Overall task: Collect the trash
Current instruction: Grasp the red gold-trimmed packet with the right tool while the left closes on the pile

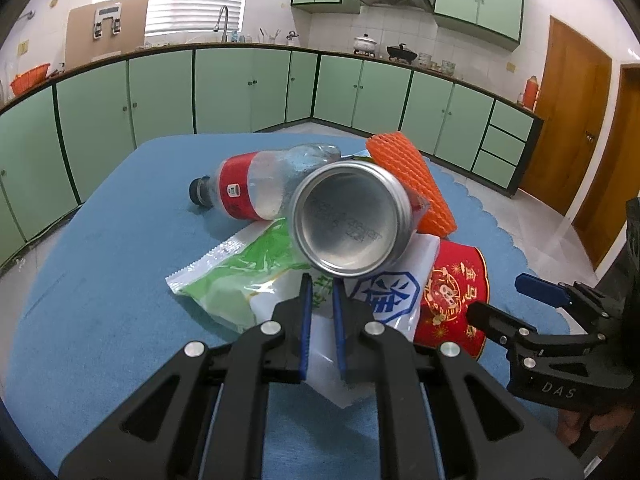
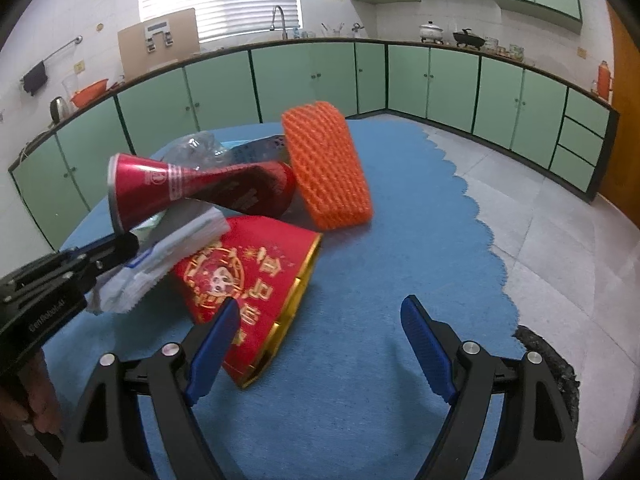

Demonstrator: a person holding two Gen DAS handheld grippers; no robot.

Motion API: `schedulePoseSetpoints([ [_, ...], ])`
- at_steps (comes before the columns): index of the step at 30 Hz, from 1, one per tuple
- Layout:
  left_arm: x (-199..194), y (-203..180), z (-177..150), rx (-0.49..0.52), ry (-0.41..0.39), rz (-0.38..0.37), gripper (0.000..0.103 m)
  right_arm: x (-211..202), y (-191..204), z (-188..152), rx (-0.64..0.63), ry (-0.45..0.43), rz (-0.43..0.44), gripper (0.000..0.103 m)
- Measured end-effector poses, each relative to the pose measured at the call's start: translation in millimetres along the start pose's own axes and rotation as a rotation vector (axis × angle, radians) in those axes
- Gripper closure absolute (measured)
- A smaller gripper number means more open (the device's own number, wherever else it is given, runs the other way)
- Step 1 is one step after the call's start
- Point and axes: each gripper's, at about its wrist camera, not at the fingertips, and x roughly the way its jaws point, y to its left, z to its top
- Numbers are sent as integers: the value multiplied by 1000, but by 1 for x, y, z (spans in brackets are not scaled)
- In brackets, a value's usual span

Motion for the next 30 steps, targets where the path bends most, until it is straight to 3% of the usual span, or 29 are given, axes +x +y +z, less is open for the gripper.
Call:
schedulePoseSetpoints([
  [6, 2, 0, 0, -2, 3, -4, 93, 5, 2, 5, 43, 28, 101, 28],
  [11, 3, -1, 1, -2, 5, -4, 93, 5, 4, 9, 47, 38, 183, 57],
  [19, 5, -1, 2, -5, 14, -2, 93, 0, 3, 10, 27, 38, 190, 79],
  [30, 6, -5, 3, -2, 17, -5, 93, -6, 4, 9, 3, 63, 227, 83],
])
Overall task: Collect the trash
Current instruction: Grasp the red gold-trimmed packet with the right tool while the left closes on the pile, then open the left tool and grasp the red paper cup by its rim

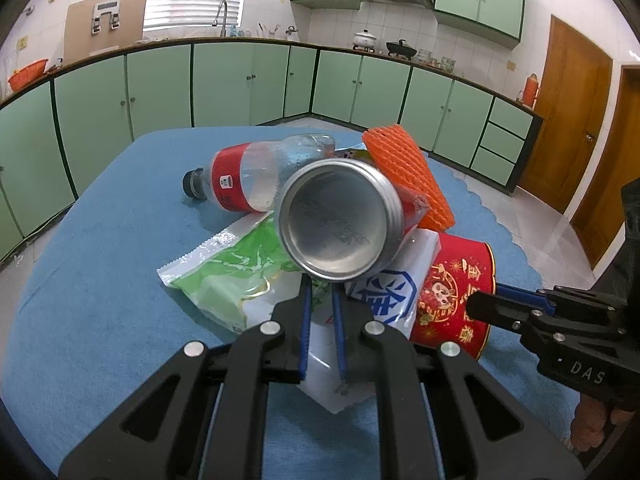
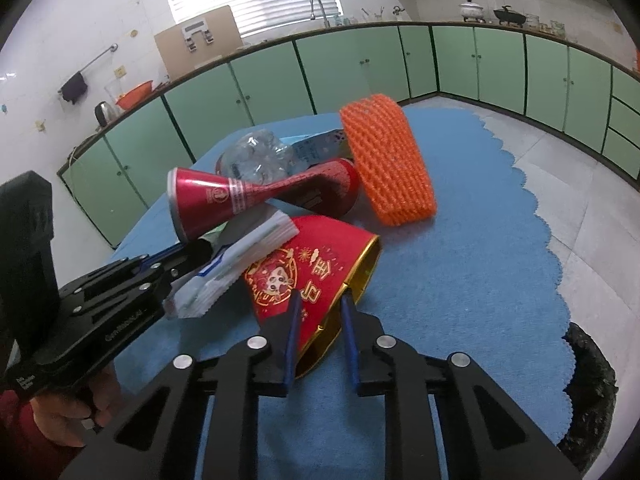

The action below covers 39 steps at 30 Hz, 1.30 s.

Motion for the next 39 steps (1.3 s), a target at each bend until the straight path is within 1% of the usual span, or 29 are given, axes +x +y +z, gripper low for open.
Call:
schedulePoseSetpoints([
  [1, 0, -1, 0, 0, 1, 0, 93, 0, 1, 0, 0, 0, -2, 85],
  [2, 0, -1, 0, -1, 1, 0, 93, -1, 1, 0, -3, -5, -3, 90],
  [5, 0, -1, 1, -1, 2, -1, 93, -7, 0, 2, 8, -23, 25, 97],
  [7, -1, -1, 2, -7, 4, -6, 88, -15, 2, 4, -11, -40, 9, 100],
  [9, -4, -3, 3, -13, 1, -11, 64, -22, 3, 3, -33, -50, -16, 100],
  [11, -10, -6, 2, -7, -12, -5, 57, -29, 1, 1, -44, -56, -48, 100],
  [13, -13, -11, 2, 6, -18, -11, 53, -36, -4, -2, -37, -51, -74, 100],
  [15, -15, -15, 4, 20, -27, -3, 41, -40, -9, -5, -46, -53, -111, 100],
  [16, -16, -16, 5, 21, -33, 4, 39, -43, -11, -6, -48, -54, -125, 100],
  [19, -20, -15, 10, 21, -51, 5, 30, -45, -17, -9, -38, -54, -140, 100],
  [21, -20, -17, 13, 46, -53, 7, 23, -46, -19, -9, -30, -56, -141, 100],
  [23, -12, -19, 15, 85, -39, 22, 19, -46, -19, -9, -25, -58, -139, 100],
  [24, -8, -16, 14, 86, -29, 26, 19, -46, -20, -9, -22, -59, -137, 100],
  [25, -2, -11, 15, 74, -3, 22, 19, -46, -20, -10, -21, -59, -135, 100],
  [28, 8, 0, 16, 13, 32, -26, 17, -46, -20, -11, -24, -59, -139, 100],
  [29, 9, 0, 16, 3, 40, -36, 18, -47, -21, -12, -22, -59, -140, 100],
  [30, 9, 0, 15, 1, 41, -48, 22, -47, -23, -12, -18, -59, -139, 100],
  [32, 7, -7, 14, 9, 42, -80, 25, -48, -25, -11, -14, -60, -143, 100],
  [35, 0, -20, 8, 36, 37, -129, 25, -50, -29, -11, -9, -63, -151, 100],
  [36, -3, -27, 6, 44, 36, -161, 25, -50, -30, -11, -7, -64, -153, 100],
  [39, -6, -40, 2, 65, 39, -219, 25, -51, -32, -12, -3, -64, -165, 100],
])
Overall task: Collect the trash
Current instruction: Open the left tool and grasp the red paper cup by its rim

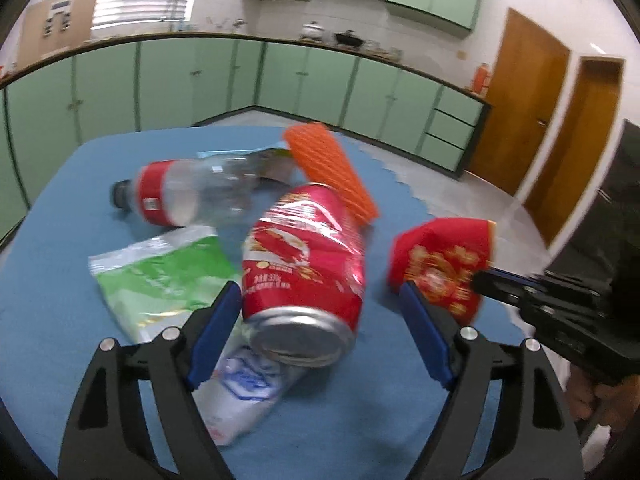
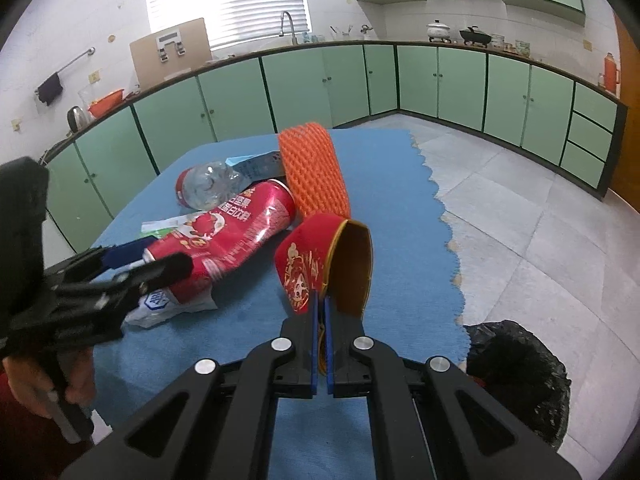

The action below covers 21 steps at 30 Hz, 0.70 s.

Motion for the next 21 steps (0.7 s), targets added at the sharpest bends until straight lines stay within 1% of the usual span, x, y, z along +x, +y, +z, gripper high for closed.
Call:
schedulePoseSetpoints([
  [2, -1, -10, -3, 17, 10, -54, 25, -1, -3, 0, 4, -1, -8, 100],
  [3, -1, -12, -4, 24, 9, -58, 25, -2, -4, 0, 5, -2, -14, 100],
  [5, -2, -14, -6, 33, 6, -56, 24, -5, -7, 0, 7, -5, -25, 100],
  [7, 1, -11, -5, 14, 11, -46, 22, -7, -12, -1, 11, -6, -36, 100],
  [10, 15, -5, 1, -30, 43, -35, 22, -8, -17, -2, 20, -6, -44, 100],
  [13, 29, -5, 5, -39, 67, -31, 26, -7, -19, -4, 23, -5, -44, 100],
  [14, 33, -6, 7, -33, 69, -28, 28, -7, -18, -4, 23, -6, -44, 100],
  [16, 39, -9, 11, -20, 80, -26, 37, -7, -19, -5, 25, -6, -43, 100],
  [18, 47, -13, 12, -17, 97, -35, 54, -7, -21, -5, 30, -8, -41, 100],
  [19, 50, -13, 12, -18, 102, -38, 58, -8, -22, -5, 32, -8, -40, 100],
  [20, 53, -15, 13, -19, 108, -42, 64, -8, -23, -5, 34, -9, -40, 100],
  [21, 54, -16, 12, -21, 109, -45, 66, -8, -24, -5, 35, -9, -39, 100],
])
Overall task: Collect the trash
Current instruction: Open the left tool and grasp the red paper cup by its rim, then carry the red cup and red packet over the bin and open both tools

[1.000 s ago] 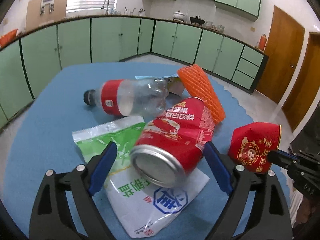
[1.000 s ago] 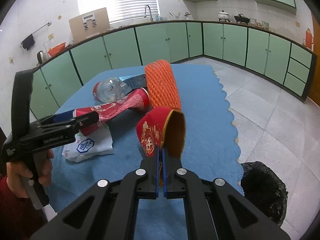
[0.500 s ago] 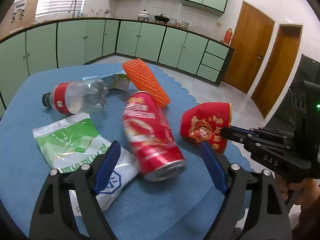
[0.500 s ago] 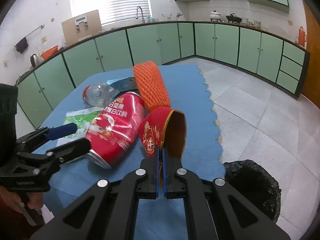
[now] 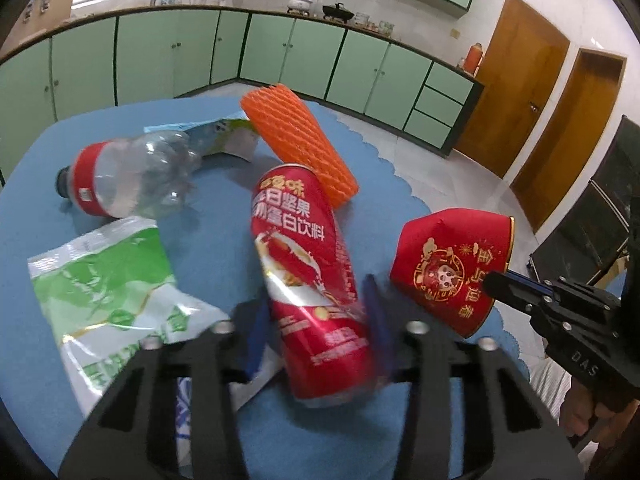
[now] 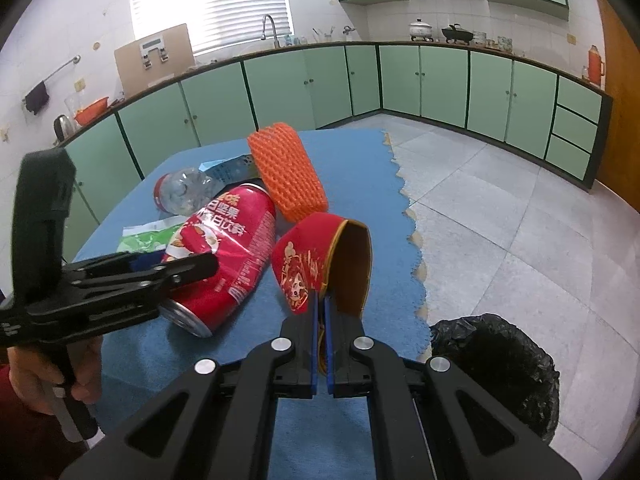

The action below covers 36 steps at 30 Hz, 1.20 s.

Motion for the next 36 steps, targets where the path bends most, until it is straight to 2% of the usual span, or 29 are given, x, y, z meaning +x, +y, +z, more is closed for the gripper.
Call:
schedulePoseSetpoints([
  [6, -3, -12, 2, 17, -33, 11, 77, 0, -4, -1, 6, 3, -1, 99],
  [10, -12, -18, -1, 32, -42, 17, 79, 2, -2, -1, 3, 11, -8, 96],
  [13, -16, -22, -4, 35, -44, 16, 80, 6, -2, -3, 11, 30, -2, 99],
  [19, -25, -29, -1, 37, -63, 17, 88, -9, 8, -1, -45, -13, -21, 100],
  [25, -34, -35, 0, 28, -69, 7, 94, -29, 1, 2, -39, -40, -46, 100],
  [31, -23, -44, 5, 62, -24, 30, 91, -38, -4, -3, -17, -45, -43, 100],
  [33, -8, -46, 5, 71, 31, 46, 82, -38, -5, -3, -12, -44, -40, 100],
  [36, 1, -46, -1, 83, 46, 65, 79, -39, -8, -5, -8, -45, -41, 100],
])
